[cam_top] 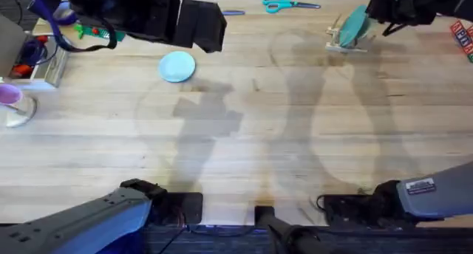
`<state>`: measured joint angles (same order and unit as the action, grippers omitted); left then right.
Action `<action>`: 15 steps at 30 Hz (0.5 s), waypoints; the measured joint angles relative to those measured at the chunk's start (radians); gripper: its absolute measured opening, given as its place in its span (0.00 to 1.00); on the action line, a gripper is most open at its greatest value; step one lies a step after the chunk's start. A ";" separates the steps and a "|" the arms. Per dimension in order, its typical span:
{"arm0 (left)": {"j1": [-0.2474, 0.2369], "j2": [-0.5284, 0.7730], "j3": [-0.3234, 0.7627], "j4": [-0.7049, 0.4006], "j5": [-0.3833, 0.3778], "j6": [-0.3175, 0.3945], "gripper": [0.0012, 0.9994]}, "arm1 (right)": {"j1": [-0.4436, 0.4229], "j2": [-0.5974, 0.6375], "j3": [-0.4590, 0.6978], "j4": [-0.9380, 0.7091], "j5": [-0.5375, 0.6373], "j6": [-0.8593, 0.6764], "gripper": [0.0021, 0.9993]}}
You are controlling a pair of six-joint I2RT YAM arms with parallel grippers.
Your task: Pick up the plates from the table one by one and place each into a slot on the dish rack.
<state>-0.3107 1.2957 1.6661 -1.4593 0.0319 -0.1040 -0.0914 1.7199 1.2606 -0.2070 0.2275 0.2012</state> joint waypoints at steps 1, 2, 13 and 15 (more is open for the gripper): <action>0.000 0.000 0.000 0.000 0.000 0.000 0.99 | -0.001 0.000 0.000 0.000 0.000 0.000 0.11; 0.000 0.000 0.000 0.000 0.000 0.000 0.99 | -0.002 0.000 0.000 0.000 0.000 0.000 0.12; 0.000 0.000 0.000 0.000 0.000 0.000 0.99 | -0.003 0.000 0.000 0.002 -0.003 0.000 0.16; 0.000 0.000 0.000 0.000 0.000 0.000 0.99 | -0.003 0.000 0.000 0.005 -0.003 0.000 0.16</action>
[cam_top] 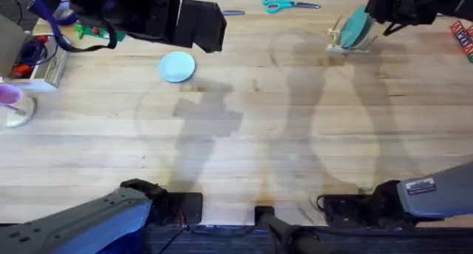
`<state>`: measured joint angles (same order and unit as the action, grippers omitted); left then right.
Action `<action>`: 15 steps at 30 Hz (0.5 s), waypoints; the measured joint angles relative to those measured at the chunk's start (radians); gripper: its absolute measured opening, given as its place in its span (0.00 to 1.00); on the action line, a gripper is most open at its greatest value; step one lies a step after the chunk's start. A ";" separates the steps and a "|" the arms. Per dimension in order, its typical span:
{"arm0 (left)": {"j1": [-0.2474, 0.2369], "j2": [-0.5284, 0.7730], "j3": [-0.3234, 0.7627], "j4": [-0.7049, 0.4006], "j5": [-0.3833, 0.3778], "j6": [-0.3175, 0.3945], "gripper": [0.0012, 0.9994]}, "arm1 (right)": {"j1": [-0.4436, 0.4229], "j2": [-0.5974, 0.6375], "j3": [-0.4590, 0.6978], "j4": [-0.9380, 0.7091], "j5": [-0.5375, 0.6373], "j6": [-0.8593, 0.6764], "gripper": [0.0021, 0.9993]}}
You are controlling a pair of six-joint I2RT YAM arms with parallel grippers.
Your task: Pick up the plates from the table one by one and place each into a slot on the dish rack.
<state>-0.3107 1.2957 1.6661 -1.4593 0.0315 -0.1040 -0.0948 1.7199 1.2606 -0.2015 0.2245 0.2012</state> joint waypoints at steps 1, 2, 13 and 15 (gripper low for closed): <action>0.000 0.000 0.000 0.000 0.000 0.000 0.99 | 0.000 0.000 0.000 0.002 0.000 0.000 0.16; 0.000 0.000 0.000 0.000 0.000 0.000 0.99 | 0.000 0.000 0.000 0.004 0.000 0.000 0.16; 0.000 0.000 0.000 0.000 0.000 0.000 0.99 | 0.002 -0.067 0.000 -0.011 0.000 0.000 0.17; 0.000 0.000 0.000 0.000 0.000 0.000 0.99 | 0.004 -0.109 0.001 -0.024 0.000 0.000 0.20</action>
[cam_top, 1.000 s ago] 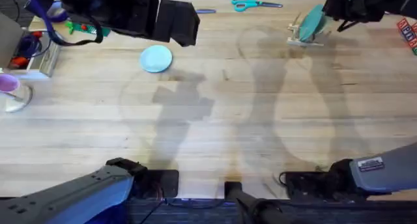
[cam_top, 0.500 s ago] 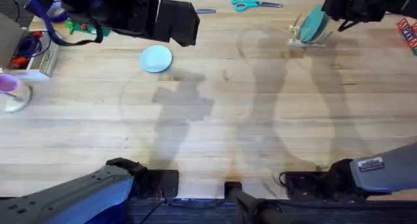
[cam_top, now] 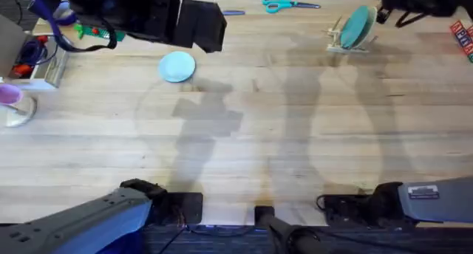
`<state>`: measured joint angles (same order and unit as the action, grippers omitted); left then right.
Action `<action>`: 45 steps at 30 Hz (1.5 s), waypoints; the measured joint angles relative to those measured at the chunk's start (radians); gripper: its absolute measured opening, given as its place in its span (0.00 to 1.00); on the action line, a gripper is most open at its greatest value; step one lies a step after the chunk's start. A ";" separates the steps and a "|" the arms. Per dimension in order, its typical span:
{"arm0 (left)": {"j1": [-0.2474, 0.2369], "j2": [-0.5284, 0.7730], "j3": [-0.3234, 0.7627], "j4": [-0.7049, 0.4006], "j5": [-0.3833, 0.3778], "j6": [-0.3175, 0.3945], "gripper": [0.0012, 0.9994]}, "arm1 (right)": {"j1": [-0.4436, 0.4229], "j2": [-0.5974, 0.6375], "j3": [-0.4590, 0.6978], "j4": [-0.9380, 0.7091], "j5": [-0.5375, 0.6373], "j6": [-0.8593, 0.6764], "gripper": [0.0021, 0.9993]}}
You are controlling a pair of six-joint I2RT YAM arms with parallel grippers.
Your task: Pick up the plates from the table one by one and place each into a slot on the dish rack.
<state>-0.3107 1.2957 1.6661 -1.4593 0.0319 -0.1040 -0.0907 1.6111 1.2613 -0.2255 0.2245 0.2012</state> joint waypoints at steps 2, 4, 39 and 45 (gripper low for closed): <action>0.000 0.000 0.000 0.000 0.000 0.000 0.99 | 0.004 -0.043 0.000 -0.026 0.000 0.000 0.26; 0.000 0.000 0.000 0.000 0.000 0.000 0.99 | 0.010 -0.085 0.002 -0.063 0.000 0.000 0.35; 0.000 0.000 0.000 0.000 0.000 0.000 0.99 | 0.036 -0.481 0.006 -0.658 -0.371 -0.356 0.99; 0.000 0.000 0.000 0.000 0.000 0.000 0.99 | 0.036 -0.481 0.006 -0.656 -0.371 -0.359 0.99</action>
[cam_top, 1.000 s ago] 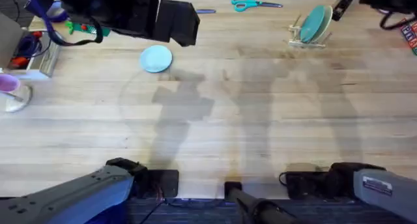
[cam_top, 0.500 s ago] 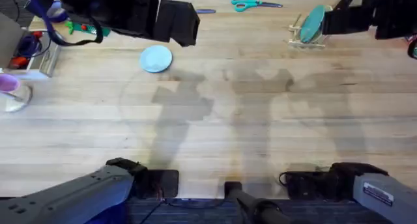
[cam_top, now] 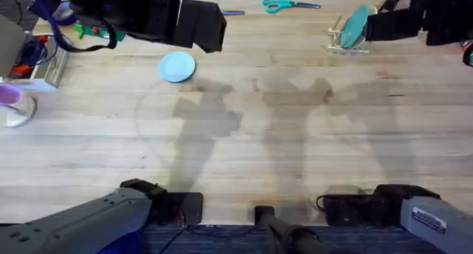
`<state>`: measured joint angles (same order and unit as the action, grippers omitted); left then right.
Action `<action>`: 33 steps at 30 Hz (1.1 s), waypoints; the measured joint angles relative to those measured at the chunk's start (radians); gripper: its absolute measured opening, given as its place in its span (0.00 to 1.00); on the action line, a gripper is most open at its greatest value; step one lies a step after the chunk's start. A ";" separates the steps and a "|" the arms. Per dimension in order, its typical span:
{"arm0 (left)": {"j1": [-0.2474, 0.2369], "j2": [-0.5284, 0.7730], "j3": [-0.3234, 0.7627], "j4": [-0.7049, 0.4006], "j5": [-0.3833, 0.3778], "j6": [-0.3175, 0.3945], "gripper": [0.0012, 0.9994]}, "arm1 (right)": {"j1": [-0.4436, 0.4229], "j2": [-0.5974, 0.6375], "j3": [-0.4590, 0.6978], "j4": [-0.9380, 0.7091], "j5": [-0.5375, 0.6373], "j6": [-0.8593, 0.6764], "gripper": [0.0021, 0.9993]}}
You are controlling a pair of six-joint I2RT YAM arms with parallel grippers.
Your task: Pick up the plates from the table one by one and place each into a slot on the dish rack.
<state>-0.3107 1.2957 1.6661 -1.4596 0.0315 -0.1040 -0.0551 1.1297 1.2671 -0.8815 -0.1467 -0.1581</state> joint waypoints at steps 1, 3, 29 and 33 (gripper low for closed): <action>0.000 0.000 0.000 0.000 0.000 0.000 0.99 | 0.000 0.000 0.000 0.003 0.000 0.000 1.00; 0.000 0.000 0.000 0.000 0.000 0.000 0.99 | 0.000 0.000 0.000 0.005 0.000 0.000 0.99; 0.000 0.000 0.000 0.026 0.000 -0.001 0.67 | 0.000 0.000 0.000 0.013 0.000 0.000 0.99; 0.000 0.000 0.000 0.011 -0.001 0.004 0.08 | 0.000 0.000 0.000 0.013 0.000 0.000 0.99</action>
<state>-0.3107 1.2957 1.6661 -1.4486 0.0307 -0.1000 -0.0551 1.1297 1.2671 -0.8688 -0.1467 -0.1584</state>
